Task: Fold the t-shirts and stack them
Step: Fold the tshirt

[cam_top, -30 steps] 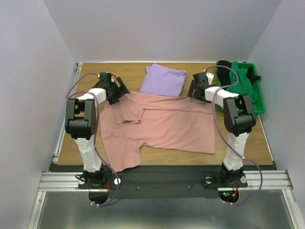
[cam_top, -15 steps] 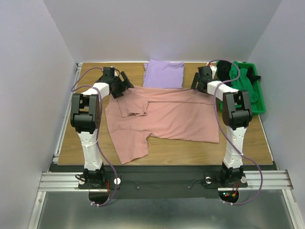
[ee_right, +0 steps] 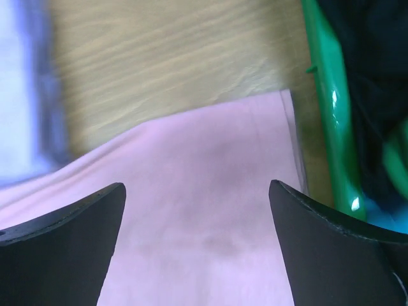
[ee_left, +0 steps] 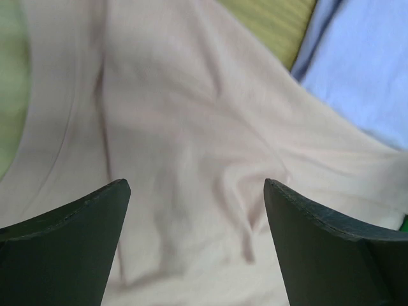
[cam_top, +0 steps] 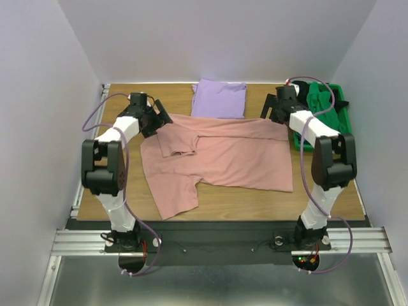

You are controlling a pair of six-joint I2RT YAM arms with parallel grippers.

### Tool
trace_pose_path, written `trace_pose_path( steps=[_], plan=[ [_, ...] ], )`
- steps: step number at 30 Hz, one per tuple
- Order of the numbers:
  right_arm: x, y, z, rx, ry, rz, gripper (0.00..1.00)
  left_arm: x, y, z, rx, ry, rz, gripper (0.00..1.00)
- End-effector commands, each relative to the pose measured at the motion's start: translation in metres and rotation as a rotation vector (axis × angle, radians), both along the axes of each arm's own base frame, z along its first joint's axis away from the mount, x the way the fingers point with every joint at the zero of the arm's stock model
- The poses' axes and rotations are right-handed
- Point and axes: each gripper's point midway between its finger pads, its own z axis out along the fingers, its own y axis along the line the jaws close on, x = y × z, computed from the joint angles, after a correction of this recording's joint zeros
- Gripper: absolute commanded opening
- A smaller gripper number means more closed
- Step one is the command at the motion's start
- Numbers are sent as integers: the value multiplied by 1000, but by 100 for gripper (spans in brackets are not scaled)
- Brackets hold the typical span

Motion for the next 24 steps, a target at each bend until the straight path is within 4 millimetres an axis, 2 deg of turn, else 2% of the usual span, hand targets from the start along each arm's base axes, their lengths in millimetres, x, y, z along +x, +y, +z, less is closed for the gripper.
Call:
trace_pose_path(
  steps=[1,2,3,4,5,6,7,8,9,10,11,12,13,14,15,17,18,20,22,24],
  plan=[
    [-39,19,55,138,-102,69,100,-48,-2,57,-1,-96,26,98],
    [-51,21,52,152,-93,73,100,-72,2,33,24,-39,47,98],
    [-61,23,50,175,-90,63,100,-88,-11,28,32,-30,21,98],
    [-72,23,52,186,-100,56,100,-101,-15,23,40,-18,25,98],
    [-95,22,44,195,-96,48,100,-123,-16,15,46,-1,47,98],
    [-106,21,43,206,-101,39,100,-137,-24,11,50,10,34,98],
    [-118,20,38,229,-93,16,100,-154,-42,8,53,20,-9,98],
    [-136,19,20,233,-56,7,100,-172,-46,5,45,33,6,98],
    [-146,19,32,254,-98,9,100,-186,-44,-1,77,57,10,98],
    [-153,20,31,266,-99,15,100,-199,-47,-4,81,72,19,98],
    [-160,22,33,284,-109,21,100,-214,-55,3,86,46,-1,98],
    [-174,22,28,303,-110,12,100,-235,-50,-12,104,103,1,98],
    [-180,22,28,308,-115,13,100,-247,-49,-15,109,124,3,98],
    [-185,23,25,316,-113,22,100,-267,-43,-18,126,158,19,98],
    [-193,23,17,320,-99,21,100,-277,-42,-19,132,169,18,98],
    [-199,24,21,332,-117,35,100,-295,-37,-18,120,173,41,98],
    [-201,24,20,335,-119,37,100,-309,-38,-20,126,194,11,98],
    [-204,25,20,338,-121,41,100,-324,-44,-19,66,209,-14,99],
    [-207,23,15,336,-113,30,100,-331,-49,-19,6,211,-25,99],
    [-209,23,10,334,-99,28,100,-332,-51,-30,-15,203,-30,99]
  ],
)
